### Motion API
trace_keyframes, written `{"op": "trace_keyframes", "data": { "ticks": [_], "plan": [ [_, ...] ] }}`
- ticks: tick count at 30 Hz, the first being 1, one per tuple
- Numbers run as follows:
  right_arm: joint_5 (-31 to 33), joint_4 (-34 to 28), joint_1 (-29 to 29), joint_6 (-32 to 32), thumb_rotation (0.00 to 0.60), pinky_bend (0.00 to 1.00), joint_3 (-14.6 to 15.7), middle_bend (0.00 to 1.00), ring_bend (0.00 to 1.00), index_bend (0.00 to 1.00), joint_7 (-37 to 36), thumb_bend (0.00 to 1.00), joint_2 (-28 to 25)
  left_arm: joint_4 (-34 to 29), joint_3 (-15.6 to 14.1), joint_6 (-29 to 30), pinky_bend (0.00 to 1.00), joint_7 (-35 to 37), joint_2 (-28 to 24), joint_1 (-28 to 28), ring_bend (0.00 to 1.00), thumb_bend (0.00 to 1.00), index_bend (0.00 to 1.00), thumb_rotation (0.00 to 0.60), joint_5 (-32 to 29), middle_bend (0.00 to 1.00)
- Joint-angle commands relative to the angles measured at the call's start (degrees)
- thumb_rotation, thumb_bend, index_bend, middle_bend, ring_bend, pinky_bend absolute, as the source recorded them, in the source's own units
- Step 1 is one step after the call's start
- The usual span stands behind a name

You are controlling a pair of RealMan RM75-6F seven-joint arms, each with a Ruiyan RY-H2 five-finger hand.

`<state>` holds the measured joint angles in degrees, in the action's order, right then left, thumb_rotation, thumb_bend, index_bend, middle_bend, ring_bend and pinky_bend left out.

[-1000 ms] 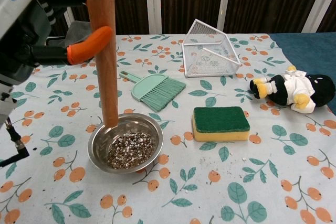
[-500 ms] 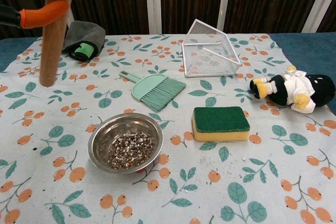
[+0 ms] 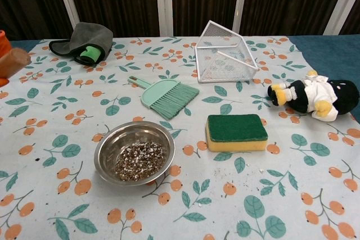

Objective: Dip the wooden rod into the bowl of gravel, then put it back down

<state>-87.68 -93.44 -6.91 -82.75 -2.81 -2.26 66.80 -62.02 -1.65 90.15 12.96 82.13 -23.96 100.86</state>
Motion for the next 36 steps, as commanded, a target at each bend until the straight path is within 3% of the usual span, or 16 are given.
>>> {"op": "trace_keyframes", "data": {
  "ticks": [1, 16, 20, 27, 36],
  "plan": [
    [0.0, 0.0, 0.1, -0.1, 0.6, 0.0, 0.0, 0.0, 0.0, 0.0, 0.1, 0.27, 0.0, 2.4, -1.0, -1.7, 0.15, -1.3, 1.5, 0.5, 0.23, 0.67, 0.65, 0.6, -0.5, 0.71],
    [-0.1, 0.1, 0.2, -0.2, 0.6, 0.0, 0.1, 0.0, 0.0, 0.0, -0.2, 0.27, 0.0, 8.0, -5.1, -5.6, 0.14, -4.3, 6.6, 1.2, 0.23, 0.66, 0.61, 0.6, 1.8, 0.67],
    [-0.2, 0.1, 0.1, -0.1, 0.6, 0.0, 0.0, 0.0, 0.0, 0.0, -0.2, 0.27, -0.1, 7.4, -6.2, -6.8, 0.13, -4.1, 7.2, 1.9, 0.23, 0.6, 0.58, 0.6, 1.5, 0.61],
    [-0.2, 0.1, 0.1, -0.2, 0.6, 0.0, 0.1, 0.0, 0.0, 0.0, -0.2, 0.27, -0.1, 5.9, -6.1, -7.8, 0.11, -4.6, 6.9, 2.4, 0.17, 0.44, 0.44, 0.6, 0.5, 0.41],
    [-0.3, 0.1, 0.2, -0.2, 0.6, 0.0, 0.1, 0.0, 0.0, 0.0, -0.3, 0.27, -0.1, 2.4, -5.7, -8.5, 0.09, -5.2, 5.6, 3.0, 0.13, 0.37, 0.34, 0.6, -0.9, 0.32]
  ]
}}
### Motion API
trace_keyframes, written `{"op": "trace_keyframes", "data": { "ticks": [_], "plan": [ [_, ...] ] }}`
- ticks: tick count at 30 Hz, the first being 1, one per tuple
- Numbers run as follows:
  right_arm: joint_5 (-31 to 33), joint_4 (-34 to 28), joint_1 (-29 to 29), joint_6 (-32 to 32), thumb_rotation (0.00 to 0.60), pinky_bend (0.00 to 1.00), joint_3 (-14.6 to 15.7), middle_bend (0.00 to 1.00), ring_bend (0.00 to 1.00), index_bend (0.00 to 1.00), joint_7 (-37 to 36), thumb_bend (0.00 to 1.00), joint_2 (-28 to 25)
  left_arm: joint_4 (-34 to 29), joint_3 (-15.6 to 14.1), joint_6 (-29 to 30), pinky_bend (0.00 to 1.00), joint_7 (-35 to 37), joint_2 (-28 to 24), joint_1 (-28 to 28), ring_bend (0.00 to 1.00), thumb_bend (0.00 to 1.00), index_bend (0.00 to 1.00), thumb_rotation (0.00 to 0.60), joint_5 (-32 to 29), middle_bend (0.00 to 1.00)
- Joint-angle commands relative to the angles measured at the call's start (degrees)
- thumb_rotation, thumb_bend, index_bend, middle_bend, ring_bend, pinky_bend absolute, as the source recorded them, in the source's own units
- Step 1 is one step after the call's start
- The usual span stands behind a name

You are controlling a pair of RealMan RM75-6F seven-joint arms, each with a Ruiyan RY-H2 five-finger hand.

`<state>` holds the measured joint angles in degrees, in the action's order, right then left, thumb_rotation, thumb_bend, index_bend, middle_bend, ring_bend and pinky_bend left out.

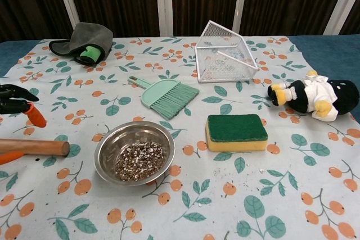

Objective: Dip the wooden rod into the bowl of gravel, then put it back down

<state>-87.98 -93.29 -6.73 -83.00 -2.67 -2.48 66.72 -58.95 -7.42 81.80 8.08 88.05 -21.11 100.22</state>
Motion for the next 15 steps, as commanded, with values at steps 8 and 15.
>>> {"op": "trace_keyframes", "data": {
  "ticks": [8, 15],
  "plan": [
    [-0.1, 0.2, -0.1, 0.1, 0.6, 0.0, 0.0, 0.0, 0.0, 0.0, 0.1, 0.27, -0.2, -7.9, 2.7, 3.0, 0.05, -3.9, -3.2, 1.7, 0.08, 0.3, 0.26, 0.6, -2.6, 0.22],
    [-0.7, 0.7, -0.2, 0.0, 0.6, 0.0, 0.2, 0.0, 0.0, 0.0, 1.0, 0.27, -0.2, -19.4, 5.3, 9.3, 0.01, -16.2, -9.3, 6.6, 0.0, 0.28, 0.09, 0.6, -6.7, 0.04]
  ]
}}
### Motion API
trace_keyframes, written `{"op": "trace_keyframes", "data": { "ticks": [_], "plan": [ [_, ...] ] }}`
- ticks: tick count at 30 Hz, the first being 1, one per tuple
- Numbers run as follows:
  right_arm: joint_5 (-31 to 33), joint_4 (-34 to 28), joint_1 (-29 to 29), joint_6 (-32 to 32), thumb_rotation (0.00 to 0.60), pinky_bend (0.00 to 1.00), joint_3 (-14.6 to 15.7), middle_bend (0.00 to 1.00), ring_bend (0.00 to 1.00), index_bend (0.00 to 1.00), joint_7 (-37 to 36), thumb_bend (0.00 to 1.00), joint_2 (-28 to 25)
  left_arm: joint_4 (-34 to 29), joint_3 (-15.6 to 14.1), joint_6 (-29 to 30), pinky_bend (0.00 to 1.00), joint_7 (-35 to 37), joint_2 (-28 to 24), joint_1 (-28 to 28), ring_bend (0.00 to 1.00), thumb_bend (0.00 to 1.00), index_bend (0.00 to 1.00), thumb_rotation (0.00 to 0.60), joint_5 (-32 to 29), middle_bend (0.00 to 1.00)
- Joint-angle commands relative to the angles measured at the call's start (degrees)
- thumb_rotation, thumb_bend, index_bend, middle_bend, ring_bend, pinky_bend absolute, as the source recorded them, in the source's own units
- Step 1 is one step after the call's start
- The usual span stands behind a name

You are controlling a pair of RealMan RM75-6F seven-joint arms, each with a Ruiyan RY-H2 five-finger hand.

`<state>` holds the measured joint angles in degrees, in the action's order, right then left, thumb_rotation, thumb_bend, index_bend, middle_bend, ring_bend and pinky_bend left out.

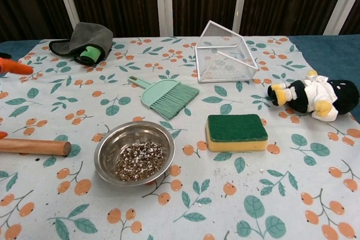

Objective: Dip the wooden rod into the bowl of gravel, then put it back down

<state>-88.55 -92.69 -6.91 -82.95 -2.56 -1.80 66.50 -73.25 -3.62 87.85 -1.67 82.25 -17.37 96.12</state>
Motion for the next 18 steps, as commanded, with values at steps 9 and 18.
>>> {"op": "trace_keyframes", "data": {
  "ticks": [9, 18],
  "plan": [
    [-0.8, 0.8, 0.0, -0.6, 0.6, 0.0, 0.1, 0.0, 0.0, 0.0, 3.8, 0.27, 0.2, -18.5, 0.3, 8.8, 0.0, -10.7, -13.4, 10.7, 0.0, 0.22, 0.0, 0.6, -7.5, 0.0],
    [2.5, -0.2, 1.0, -3.2, 0.6, 0.0, -2.2, 0.0, 0.0, 0.0, 6.1, 0.27, 2.0, -16.0, 1.1, 12.9, 0.0, -5.7, -13.8, 13.1, 0.0, 0.22, 0.0, 0.6, -5.7, 0.0]
  ]
}}
